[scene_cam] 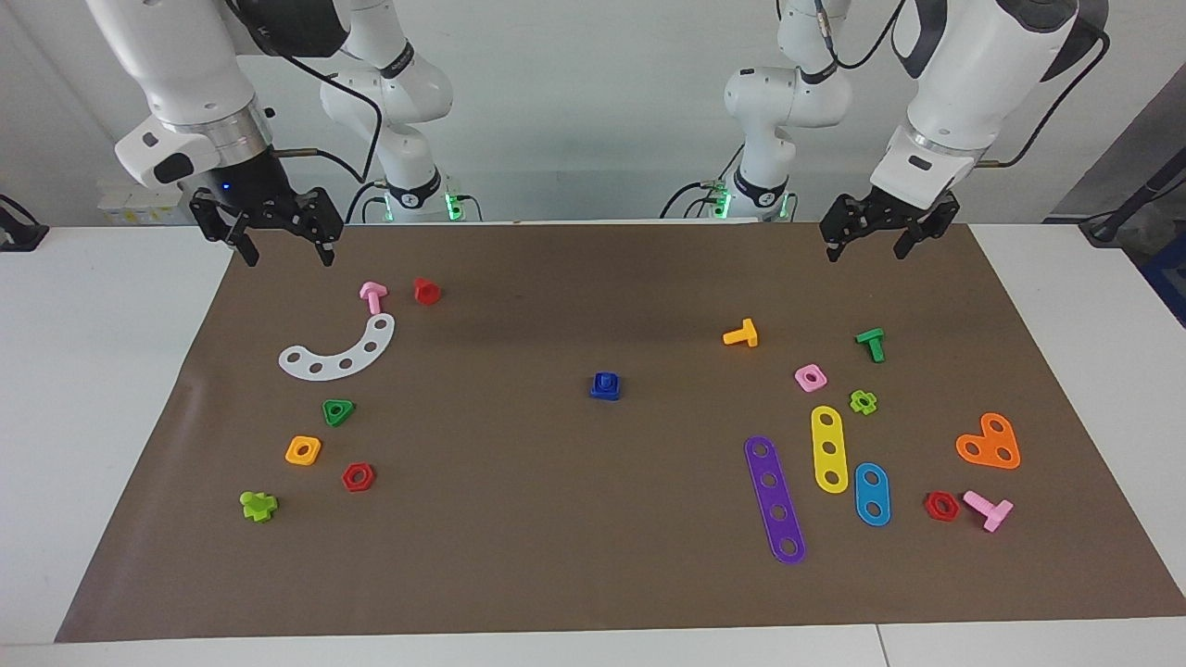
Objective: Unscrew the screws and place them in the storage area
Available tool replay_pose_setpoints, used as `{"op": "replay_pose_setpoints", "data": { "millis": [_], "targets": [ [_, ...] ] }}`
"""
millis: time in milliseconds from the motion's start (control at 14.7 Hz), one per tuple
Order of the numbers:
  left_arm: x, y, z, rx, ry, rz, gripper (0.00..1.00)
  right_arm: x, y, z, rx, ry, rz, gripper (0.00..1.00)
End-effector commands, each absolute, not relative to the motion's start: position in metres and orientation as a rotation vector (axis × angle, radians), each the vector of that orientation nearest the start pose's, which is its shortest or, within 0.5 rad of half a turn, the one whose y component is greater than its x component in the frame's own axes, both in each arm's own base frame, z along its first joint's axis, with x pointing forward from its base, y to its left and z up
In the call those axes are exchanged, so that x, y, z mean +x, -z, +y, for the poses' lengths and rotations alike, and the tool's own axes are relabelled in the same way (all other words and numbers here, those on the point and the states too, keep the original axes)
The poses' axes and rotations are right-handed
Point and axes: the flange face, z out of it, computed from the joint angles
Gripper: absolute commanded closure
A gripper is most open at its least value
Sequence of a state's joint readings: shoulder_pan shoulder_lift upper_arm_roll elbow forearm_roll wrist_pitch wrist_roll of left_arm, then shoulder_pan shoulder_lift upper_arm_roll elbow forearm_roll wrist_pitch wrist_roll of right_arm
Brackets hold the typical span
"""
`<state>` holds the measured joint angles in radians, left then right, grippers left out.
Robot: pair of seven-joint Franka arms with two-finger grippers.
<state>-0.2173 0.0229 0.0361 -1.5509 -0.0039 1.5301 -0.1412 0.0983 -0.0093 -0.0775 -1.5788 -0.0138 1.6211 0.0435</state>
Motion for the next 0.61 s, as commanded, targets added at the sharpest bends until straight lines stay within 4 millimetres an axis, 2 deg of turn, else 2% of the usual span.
{"op": "replay_pose_setpoints", "data": {
  "millis": [0, 136, 341, 477, 545],
  "targets": [
    [0.542, -0.619, -0.097, -3.131, -0.037, 0.077, 0.0, 0.551, -0.633, 0.007, -3.132, 0.081, 0.003, 0.0],
    [0.542, -0.619, -0.098, -3.132, -0.039, 0.084, 0.0, 0.55, -0.633, 0.004, -3.132, 0.079, 0.012, 0.0],
    [0.54, -0.61, -0.11, -3.137, -0.026, 0.113, 0.0, 0.549, -0.635, 0.004, -3.131, 0.081, 0.012, 0.0],
    [0.538, -0.6, -0.13, -3.181, -0.025, 0.137, 0.0, 0.549, -0.634, 0.004, -3.131, 0.079, 0.01, 0.0],
    [0.537, -0.593, -0.154, -3.181, -0.035, 0.196, 0.0, 0.549, -0.634, 0.006, -3.131, 0.079, 0.003, 0.0]
  ]
}}
